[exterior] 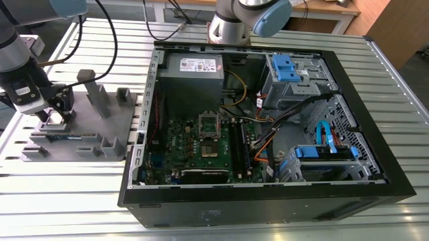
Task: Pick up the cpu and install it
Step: 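Pick up the cpu and move it towards the insertion slot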
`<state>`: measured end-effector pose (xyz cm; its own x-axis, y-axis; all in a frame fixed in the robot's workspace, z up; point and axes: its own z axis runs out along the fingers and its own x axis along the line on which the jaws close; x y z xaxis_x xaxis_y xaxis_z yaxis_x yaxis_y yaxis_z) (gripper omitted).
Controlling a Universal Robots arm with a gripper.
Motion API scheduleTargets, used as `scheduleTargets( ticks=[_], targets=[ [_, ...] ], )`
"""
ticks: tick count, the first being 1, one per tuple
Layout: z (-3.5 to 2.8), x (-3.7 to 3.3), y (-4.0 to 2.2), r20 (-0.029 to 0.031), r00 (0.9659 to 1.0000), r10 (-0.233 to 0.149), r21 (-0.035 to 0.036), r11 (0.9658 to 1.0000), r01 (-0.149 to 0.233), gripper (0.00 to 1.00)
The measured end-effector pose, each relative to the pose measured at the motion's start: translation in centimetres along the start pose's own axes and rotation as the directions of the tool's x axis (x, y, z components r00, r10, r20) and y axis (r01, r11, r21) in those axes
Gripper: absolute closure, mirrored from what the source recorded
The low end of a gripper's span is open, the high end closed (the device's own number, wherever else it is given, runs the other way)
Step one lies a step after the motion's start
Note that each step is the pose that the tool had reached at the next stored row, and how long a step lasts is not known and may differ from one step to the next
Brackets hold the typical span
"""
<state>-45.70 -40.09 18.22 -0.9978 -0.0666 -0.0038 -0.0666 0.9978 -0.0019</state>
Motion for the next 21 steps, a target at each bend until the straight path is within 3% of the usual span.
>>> scheduleTargets(
  ticks=[18,21],
  targets=[
    [0.04,0.00,-0.02,0.0000,0.9999,0.014,0.0000,0.9999,-0.014,0.44],
    [0.04,0.00,-0.03,-0.0007,0.9999,0.014,-0.0073,0.9999,-0.014,0.44]
  ],
)
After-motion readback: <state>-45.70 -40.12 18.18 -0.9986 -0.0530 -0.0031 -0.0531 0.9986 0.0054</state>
